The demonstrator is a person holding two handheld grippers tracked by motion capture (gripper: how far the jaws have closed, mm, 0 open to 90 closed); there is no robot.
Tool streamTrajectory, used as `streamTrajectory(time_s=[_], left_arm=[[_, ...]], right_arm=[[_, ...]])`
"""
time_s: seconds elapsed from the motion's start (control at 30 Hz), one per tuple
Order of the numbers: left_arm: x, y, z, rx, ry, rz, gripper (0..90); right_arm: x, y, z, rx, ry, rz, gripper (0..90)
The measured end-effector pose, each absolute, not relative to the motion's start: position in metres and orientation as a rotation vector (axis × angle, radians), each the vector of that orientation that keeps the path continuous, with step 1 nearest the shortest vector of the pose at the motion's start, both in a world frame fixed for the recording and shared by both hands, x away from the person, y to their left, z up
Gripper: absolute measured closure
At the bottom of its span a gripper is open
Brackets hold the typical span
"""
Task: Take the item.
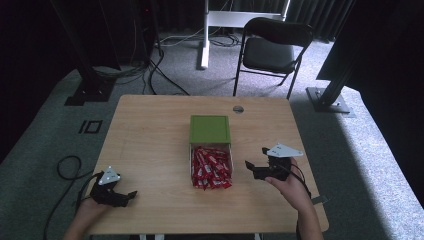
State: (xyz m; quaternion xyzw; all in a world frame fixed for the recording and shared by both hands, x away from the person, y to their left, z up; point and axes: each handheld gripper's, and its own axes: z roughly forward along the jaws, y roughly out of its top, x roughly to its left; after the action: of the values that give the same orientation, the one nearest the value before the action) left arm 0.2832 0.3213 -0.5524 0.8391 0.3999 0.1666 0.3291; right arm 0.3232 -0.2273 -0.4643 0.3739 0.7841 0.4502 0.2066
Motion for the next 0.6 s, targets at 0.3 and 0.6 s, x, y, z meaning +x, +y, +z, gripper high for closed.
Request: streamTrajectory(time_s=[0.3,0.6], left_arm=[[0.283,0.321,-0.552,2.196,1.046,0.436,1.6],[0.283,0.321,-0.552,2.195,1.047,0.436,1.6]], right_arm=[[0.329,-0.206,-0.454,0.986,2.195,1.301,15.2],[0.331,-0.179,-0.445,0.903,2.242,1.334,17.9]])
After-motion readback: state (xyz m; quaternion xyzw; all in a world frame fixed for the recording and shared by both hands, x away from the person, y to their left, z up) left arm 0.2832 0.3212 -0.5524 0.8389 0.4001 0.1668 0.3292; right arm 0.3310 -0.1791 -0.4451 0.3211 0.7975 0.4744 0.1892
